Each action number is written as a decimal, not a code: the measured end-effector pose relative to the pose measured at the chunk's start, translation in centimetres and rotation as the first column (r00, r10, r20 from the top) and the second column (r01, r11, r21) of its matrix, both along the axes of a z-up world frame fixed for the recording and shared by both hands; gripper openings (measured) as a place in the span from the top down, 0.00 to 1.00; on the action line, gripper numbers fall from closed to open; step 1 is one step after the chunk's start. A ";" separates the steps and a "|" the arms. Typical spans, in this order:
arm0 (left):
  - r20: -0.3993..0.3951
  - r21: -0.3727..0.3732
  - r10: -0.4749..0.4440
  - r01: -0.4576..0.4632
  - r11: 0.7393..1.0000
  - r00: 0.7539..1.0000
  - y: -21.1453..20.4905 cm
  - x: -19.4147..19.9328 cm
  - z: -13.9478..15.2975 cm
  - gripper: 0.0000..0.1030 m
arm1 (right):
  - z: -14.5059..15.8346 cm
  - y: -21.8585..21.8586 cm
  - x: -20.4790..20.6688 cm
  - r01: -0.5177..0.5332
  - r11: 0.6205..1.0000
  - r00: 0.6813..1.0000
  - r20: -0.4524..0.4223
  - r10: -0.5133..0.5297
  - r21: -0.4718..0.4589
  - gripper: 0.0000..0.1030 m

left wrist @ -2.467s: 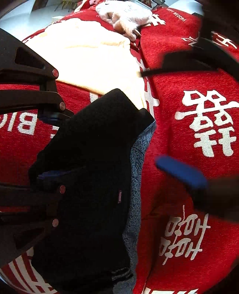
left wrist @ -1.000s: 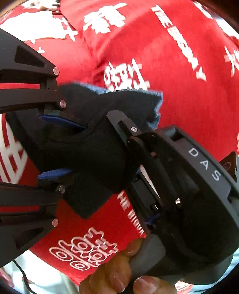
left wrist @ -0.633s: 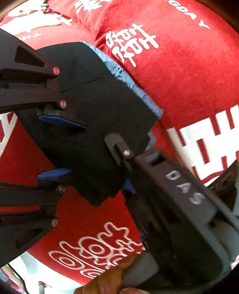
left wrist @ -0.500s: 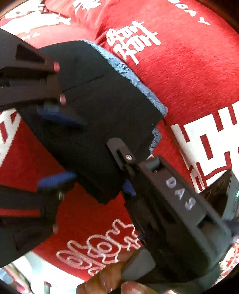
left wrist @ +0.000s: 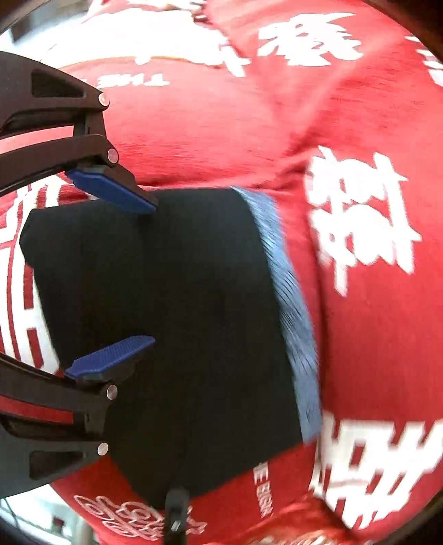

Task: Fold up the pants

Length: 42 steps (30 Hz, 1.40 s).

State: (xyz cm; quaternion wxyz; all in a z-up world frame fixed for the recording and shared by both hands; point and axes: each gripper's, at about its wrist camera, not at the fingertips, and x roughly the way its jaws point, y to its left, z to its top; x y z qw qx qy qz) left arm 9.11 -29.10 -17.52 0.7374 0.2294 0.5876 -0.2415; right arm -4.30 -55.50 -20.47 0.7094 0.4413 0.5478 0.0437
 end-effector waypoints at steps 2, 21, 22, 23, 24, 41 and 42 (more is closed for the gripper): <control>-0.037 -0.028 0.041 -0.042 0.999 0.998 0.7 0.4 -0.7 0.25 | -0.1 0.2 -0.1 -0.009 1.000 1.000 -0.015 0.009 -0.016 0.75; -0.055 -0.035 0.050 -0.052 0.998 0.997 0.8 0.0 -0.9 0.12 | 1.3 2.4 0.5 -0.065 0.978 0.992 -0.122 0.042 -0.196 0.70; -0.054 -0.035 0.051 -0.053 0.998 0.997 0.8 0.0 -0.9 0.12 | 1.3 2.3 0.5 -0.061 0.979 0.991 -0.126 0.037 -0.195 0.70; -0.054 -0.035 0.052 -0.053 0.998 0.997 0.8 0.0 -0.9 0.12 | 1.3 2.3 0.5 -0.059 0.978 0.991 -0.129 0.034 -0.198 0.70; -0.054 -0.034 0.052 -0.054 0.998 0.997 0.8 0.0 -0.9 0.12 | 1.3 2.3 0.5 -0.061 0.977 0.991 -0.130 0.035 -0.202 0.70; -0.044 -0.007 0.099 -0.099 0.995 0.994 0.9 0.3 -1.1 0.04 | 5.2 1.7 1.4 -0.037 0.938 0.999 -0.035 0.027 -0.344 0.59; -0.045 -0.008 0.109 -0.109 0.994 0.993 1.0 0.3 -1.1 0.04 | 5.3 1.9 1.7 -0.049 0.936 0.999 -0.027 0.042 -0.349 0.59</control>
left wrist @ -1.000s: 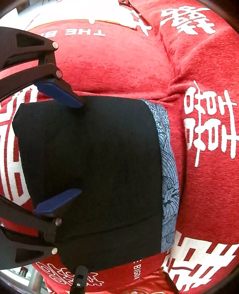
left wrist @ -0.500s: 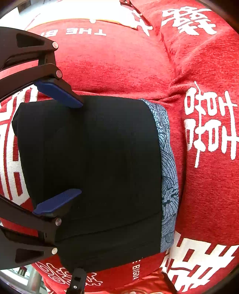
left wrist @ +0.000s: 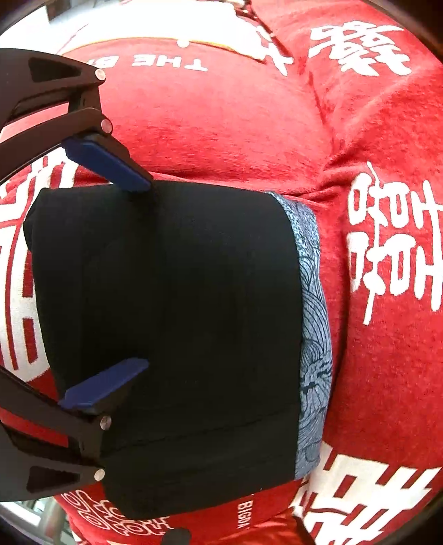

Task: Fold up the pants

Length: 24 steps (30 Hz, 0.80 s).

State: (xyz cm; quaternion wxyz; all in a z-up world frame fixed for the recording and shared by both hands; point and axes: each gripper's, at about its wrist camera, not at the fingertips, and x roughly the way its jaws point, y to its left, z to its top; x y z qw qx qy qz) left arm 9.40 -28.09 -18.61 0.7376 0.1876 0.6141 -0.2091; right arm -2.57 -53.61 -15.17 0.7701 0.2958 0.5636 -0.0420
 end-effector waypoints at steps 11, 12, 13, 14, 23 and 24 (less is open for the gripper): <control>0.027 0.022 0.050 -0.051 0.998 0.998 -0.2 -0.3 -0.2 0.01 | -1.2 -2.9 6.5 -0.055 0.997 0.996 0.079 0.050 0.060 0.45; 0.029 0.024 0.056 -0.057 0.998 0.998 -0.2 -0.3 -0.2 0.01 | -1.4 -3.3 7.1 -0.057 0.994 0.994 0.093 0.049 0.090 0.45; 0.030 0.026 0.062 -0.062 0.998 0.998 -0.2 -0.3 -0.3 0.01 | -1.8 -3.6 7.6 -0.065 0.990 0.993 0.105 0.052 0.123 0.45; 0.028 0.028 0.068 -0.069 0.997 0.997 -0.2 -0.2 -0.3 0.01 | -2.4 -3.8 8.2 -0.078 0.984 0.993 0.105 0.061 0.160 0.45; 0.004 0.052 0.125 -0.125 0.991 0.992 -0.2 0.0 -0.5 0.01 | -5.4 -2.6 7.3 -0.164 0.972 0.986 0.021 0.162 0.168 0.75; 0.002 0.053 0.131 -0.131 0.990 0.991 -0.2 0.0 -0.5 0.01 | -5.4 -2.7 7.1 -0.159 0.972 0.987 0.018 0.159 0.175 0.75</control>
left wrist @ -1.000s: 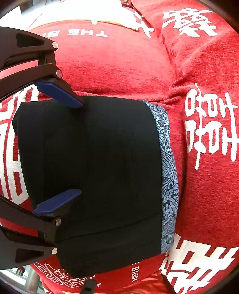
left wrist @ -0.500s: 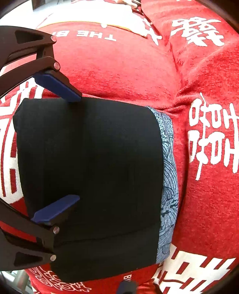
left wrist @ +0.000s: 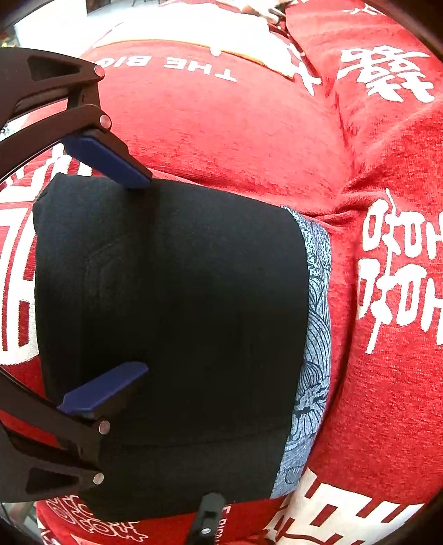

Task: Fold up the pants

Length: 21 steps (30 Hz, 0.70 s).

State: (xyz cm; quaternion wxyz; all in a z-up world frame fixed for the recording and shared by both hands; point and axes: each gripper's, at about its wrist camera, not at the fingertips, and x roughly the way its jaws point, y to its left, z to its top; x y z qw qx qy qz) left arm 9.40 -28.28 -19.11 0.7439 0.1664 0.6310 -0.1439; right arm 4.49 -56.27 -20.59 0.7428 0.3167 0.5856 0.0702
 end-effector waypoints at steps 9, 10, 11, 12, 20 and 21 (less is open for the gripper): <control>-0.017 0.007 0.005 -0.005 1.000 1.000 0.0 0.3 -0.1 0.01 | 0.8 0.7 -1.5 -0.035 0.999 0.998 -0.045 0.033 -0.027 0.75; -0.018 0.008 0.006 -0.005 1.000 1.000 0.0 0.3 -0.1 0.01 | 1.0 0.8 -1.6 -0.036 0.999 0.998 -0.048 0.035 -0.032 0.75; -0.018 0.007 0.006 -0.006 1.000 1.000 0.0 0.3 -0.1 0.01 | 1.2 0.7 -1.8 -0.037 0.999 0.998 -0.052 0.035 -0.039 0.74; -0.019 0.007 0.007 -0.007 1.000 1.000 0.0 0.3 -0.2 0.01 | 1.4 0.9 -1.9 -0.039 0.998 0.998 -0.055 0.036 -0.048 0.74; -0.026 0.003 0.006 -0.006 1.000 1.000 0.0 0.4 -0.3 0.01 | 4.0 3.0 -2.9 -0.059 0.988 0.998 0.017 0.062 -0.141 0.55; -0.026 0.003 0.007 -0.006 1.000 1.000 0.0 0.4 -0.4 0.01 | 3.8 3.5 -3.0 -0.072 0.987 0.997 0.014 0.075 -0.146 0.46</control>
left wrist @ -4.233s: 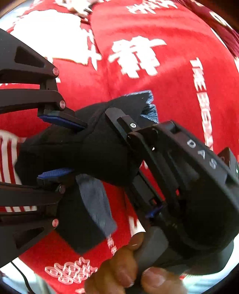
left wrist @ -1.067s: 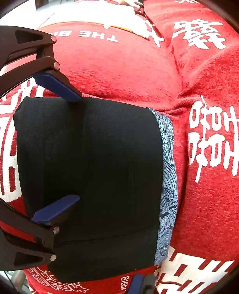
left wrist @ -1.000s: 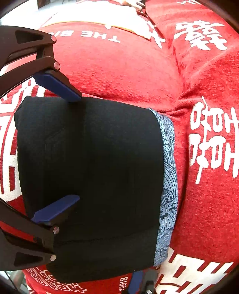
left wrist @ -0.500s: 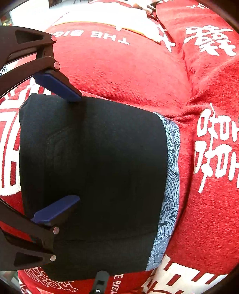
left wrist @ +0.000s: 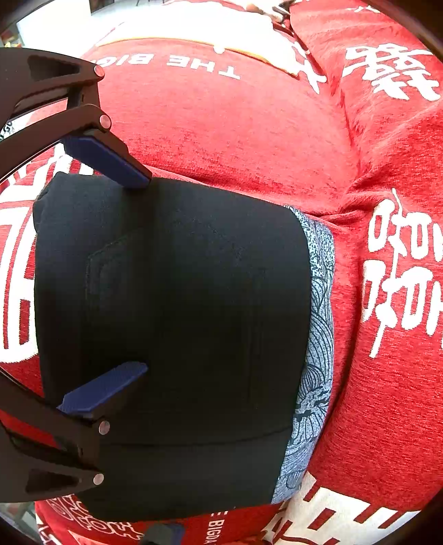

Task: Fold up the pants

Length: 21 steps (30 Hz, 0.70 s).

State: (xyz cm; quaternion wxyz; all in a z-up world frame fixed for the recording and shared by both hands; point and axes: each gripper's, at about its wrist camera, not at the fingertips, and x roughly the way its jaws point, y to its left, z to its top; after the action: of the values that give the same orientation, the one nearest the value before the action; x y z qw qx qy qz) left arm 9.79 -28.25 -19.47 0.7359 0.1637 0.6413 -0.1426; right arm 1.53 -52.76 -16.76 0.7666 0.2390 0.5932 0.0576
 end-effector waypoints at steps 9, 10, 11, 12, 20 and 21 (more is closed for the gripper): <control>-0.009 -0.006 -0.005 0.005 1.000 1.000 0.1 0.2 -0.2 0.00 | -2.0 2.1 -0.2 -0.066 0.997 0.998 -0.025 0.065 -0.047 0.44; -0.012 -0.004 -0.004 0.004 1.000 1.000 0.1 0.2 -0.2 0.00 | -2.0 2.0 -0.3 -0.061 0.998 0.998 -0.027 0.060 -0.036 0.44; -0.015 -0.003 -0.004 0.004 1.000 1.000 0.0 0.3 -0.2 0.00 | -2.0 1.9 -0.4 -0.057 0.998 0.998 -0.027 0.057 -0.029 0.44; -0.022 -0.002 -0.004 0.004 1.000 1.000 0.0 0.4 -0.2 0.00 | -1.9 1.8 -0.5 -0.053 0.998 0.998 -0.025 0.052 -0.018 0.44; -0.035 -0.005 -0.010 0.010 1.000 0.999 0.0 0.6 -0.4 0.00 | -2.4 -1.3 -3.3 0.052 0.990 0.998 -0.024 -0.049 0.129 0.36; -0.036 -0.007 -0.011 0.011 1.000 0.999 0.0 0.7 -0.5 0.00 | -2.6 -1.7 -3.6 0.061 0.988 0.998 -0.028 -0.057 0.139 0.34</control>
State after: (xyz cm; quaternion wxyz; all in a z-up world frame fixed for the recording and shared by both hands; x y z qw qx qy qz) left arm 10.45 -28.21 -19.92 0.7240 0.1624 0.6530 -0.1518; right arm -2.03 -54.44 -19.40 0.7421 0.3104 0.5895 0.0734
